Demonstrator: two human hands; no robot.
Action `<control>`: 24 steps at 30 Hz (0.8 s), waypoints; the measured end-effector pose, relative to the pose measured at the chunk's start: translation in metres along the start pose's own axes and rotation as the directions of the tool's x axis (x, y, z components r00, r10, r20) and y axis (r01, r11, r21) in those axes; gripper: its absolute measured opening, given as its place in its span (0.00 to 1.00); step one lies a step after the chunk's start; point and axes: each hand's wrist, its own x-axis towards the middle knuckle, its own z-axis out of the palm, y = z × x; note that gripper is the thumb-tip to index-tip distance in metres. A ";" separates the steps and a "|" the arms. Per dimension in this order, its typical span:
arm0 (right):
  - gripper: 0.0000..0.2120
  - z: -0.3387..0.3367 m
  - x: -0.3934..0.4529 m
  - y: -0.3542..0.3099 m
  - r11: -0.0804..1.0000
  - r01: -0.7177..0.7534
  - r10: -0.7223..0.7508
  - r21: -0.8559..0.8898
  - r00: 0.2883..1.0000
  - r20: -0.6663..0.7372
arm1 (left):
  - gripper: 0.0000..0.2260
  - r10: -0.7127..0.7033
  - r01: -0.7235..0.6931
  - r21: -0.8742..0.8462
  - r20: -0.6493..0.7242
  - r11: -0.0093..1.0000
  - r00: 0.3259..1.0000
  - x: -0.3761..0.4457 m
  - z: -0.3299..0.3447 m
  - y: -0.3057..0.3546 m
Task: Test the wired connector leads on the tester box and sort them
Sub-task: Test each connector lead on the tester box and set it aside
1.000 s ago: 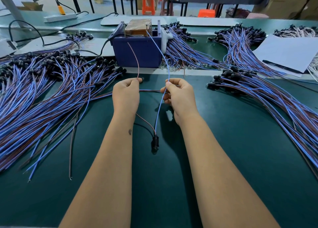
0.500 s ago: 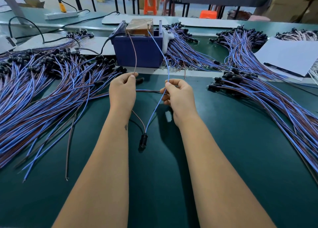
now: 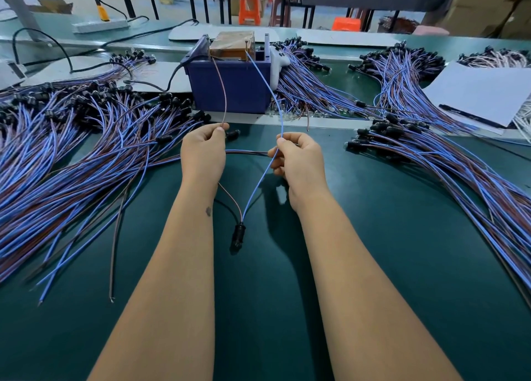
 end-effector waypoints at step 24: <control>0.07 0.000 0.000 -0.002 0.999 -0.026 0.027 0.031 0.999 -0.017 | 0.12 -0.059 0.058 -0.044 -0.015 0.997 0.998 -0.001 -0.003 0.003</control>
